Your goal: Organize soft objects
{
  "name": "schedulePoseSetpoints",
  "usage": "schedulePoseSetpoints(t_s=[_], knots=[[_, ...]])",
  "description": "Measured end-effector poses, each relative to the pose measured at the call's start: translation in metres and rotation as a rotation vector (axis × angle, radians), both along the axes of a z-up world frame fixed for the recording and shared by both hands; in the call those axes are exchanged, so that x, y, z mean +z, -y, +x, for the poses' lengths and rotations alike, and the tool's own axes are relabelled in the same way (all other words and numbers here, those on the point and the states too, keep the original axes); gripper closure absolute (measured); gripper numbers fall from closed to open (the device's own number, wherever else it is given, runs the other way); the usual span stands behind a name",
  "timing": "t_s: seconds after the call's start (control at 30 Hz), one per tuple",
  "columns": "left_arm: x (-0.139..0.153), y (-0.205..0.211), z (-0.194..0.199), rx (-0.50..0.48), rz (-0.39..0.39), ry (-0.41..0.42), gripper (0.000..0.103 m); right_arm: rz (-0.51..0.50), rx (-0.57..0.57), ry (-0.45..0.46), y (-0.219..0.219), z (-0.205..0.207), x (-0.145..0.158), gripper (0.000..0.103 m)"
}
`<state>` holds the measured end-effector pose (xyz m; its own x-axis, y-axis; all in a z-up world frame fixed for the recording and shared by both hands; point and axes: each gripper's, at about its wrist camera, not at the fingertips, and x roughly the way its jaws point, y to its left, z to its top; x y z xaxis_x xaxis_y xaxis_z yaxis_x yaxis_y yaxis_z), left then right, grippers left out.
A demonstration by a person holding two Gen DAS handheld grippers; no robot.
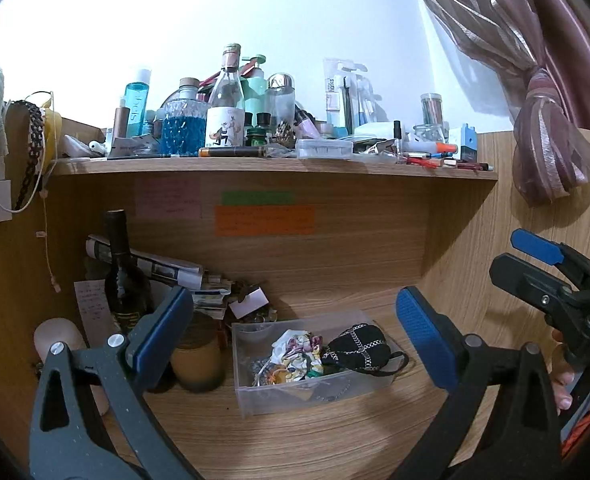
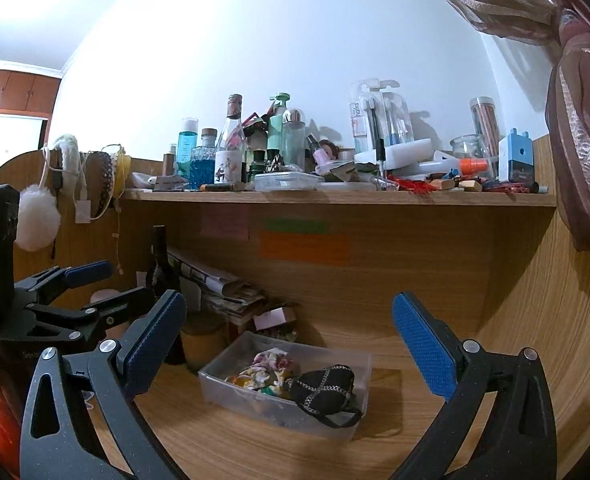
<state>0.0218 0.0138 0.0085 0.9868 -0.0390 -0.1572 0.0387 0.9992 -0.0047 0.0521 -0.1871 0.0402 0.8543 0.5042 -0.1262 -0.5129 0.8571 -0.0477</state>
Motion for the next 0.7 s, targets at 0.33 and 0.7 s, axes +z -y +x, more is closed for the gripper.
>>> schedulePoseSetpoints(t_s=[0.33,0.7], knots=[[-0.0003,0.0,-0.0009,0.008,-0.002,0.002,0.0,0.003,0.005,-0.005,-0.0021,-0.0021,-0.0013,0.0],[-0.0019,-0.0015,0.0001,0.01,-0.006,-0.004,0.0,0.007,0.009,-0.012,-0.0032,-0.0012,-0.0029,0.0]])
